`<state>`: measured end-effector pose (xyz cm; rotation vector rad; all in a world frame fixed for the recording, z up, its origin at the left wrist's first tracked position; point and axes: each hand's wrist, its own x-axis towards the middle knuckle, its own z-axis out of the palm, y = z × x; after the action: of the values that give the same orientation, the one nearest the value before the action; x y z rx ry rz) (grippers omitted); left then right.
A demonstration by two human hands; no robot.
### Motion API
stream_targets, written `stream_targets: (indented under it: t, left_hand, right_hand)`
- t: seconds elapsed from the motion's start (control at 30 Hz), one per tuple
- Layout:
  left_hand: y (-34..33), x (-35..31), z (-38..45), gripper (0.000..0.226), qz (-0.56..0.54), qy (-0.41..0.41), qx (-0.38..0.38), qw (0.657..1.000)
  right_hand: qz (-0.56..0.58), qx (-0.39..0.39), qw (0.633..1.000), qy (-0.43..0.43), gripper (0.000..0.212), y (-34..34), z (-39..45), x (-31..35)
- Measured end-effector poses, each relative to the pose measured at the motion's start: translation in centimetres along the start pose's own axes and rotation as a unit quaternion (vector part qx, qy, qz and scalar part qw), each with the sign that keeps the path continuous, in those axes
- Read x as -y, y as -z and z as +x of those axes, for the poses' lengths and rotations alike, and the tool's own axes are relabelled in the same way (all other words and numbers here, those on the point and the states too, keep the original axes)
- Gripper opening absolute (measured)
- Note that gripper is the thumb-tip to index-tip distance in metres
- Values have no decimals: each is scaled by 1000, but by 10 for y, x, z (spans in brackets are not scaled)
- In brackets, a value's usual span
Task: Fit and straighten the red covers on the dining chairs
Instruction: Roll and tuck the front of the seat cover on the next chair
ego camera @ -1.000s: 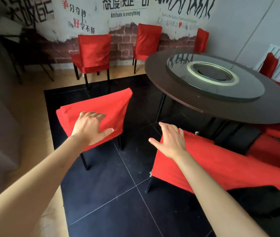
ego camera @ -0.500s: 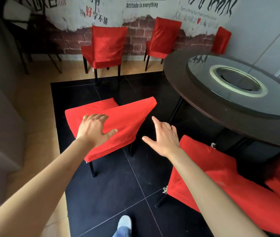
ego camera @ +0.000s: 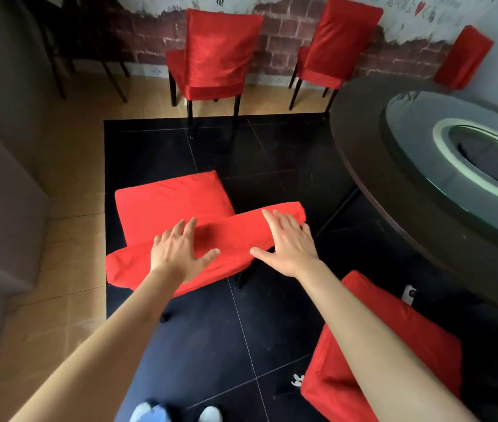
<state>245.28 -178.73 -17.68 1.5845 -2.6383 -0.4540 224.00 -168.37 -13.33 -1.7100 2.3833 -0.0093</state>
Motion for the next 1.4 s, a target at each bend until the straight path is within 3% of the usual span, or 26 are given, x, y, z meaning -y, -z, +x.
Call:
stream_targets:
  t: [0.13, 0.37, 0.7, 0.93, 1.4]
  left_hand:
    - [-15, 17, 11, 101, 32, 14, 30, 999]
    - [-23, 22, 16, 104, 79, -7, -8, 997]
    - [-26, 23, 16, 93, 65, -9, -45, 997]
    - [-22, 23, 13, 85, 55, -24, -43, 997]
    - [-17, 48, -9, 96, 61, -156, 3, 986]
  right_hand:
    - [-8, 29, 999, 29, 96, -10, 30, -6]
    - [-51, 91, 991, 88, 101, -31, 77, -7]
    - [-80, 15, 989, 124, 107, -44, 87, -17]
    - [-51, -13, 993, 107, 96, -47, 78, -15]
    - [-44, -49, 998, -23, 104, -68, -12, 13]
